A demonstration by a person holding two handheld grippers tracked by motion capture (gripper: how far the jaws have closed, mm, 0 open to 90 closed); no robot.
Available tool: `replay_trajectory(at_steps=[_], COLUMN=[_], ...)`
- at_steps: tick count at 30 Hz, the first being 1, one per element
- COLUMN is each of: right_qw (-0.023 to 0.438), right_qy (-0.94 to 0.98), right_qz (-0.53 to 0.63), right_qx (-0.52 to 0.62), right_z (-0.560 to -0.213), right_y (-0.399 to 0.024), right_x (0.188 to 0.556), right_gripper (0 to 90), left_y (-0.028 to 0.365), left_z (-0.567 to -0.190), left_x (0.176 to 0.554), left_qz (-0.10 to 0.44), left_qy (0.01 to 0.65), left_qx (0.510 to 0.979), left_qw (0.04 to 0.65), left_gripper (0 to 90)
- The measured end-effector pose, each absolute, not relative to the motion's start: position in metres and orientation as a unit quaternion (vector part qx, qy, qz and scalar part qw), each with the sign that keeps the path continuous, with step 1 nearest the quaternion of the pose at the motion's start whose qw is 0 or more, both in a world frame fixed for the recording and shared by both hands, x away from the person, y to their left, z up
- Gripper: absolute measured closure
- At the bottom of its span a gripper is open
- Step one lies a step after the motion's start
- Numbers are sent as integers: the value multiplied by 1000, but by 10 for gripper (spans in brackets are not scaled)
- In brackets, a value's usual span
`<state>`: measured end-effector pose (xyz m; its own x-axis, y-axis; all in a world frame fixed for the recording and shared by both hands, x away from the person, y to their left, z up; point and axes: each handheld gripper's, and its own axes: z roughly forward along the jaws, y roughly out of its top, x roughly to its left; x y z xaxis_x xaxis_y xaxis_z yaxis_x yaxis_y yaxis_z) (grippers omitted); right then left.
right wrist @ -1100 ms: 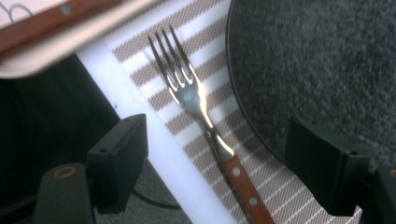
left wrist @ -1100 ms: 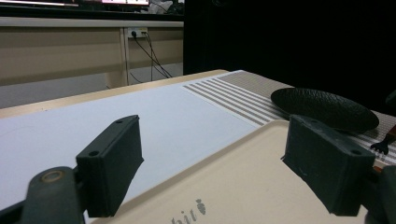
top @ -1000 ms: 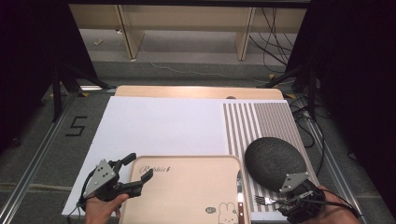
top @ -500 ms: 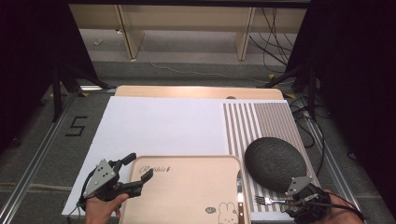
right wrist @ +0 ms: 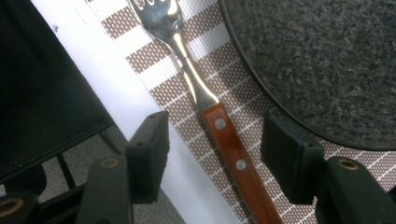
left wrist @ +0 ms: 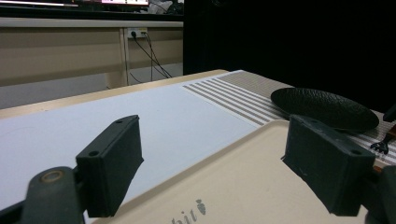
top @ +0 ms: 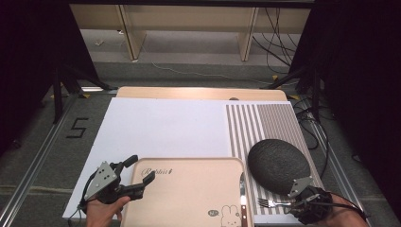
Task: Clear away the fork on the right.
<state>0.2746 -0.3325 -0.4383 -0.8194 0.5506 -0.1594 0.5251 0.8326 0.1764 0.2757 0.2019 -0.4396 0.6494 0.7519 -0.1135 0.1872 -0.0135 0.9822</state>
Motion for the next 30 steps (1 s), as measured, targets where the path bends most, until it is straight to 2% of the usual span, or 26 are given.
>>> replay_trajectory(at_steps=[6, 14, 21, 30], right_qw=[99, 82, 76, 69], right_qy=[954, 958, 961, 971], right_qz=[59, 53, 43, 34], right_qx=[278, 270, 263, 227], right_z=[-442, -444, -447, -447], right_y=[-337, -337, -337, -333], right_x=[280, 283, 287, 287], right_gripper=[475, 567, 597, 731], left_y=[202, 202, 202, 202], left_z=[-440, -440, -440, -440], left_x=[276, 276, 276, 276], left_qz=[231, 231, 231, 232], left_qy=[349, 349, 350, 350], left_qx=[673, 674, 674, 673], left_qw=[610, 609, 609, 609], left_gripper=[183, 183, 183, 183])
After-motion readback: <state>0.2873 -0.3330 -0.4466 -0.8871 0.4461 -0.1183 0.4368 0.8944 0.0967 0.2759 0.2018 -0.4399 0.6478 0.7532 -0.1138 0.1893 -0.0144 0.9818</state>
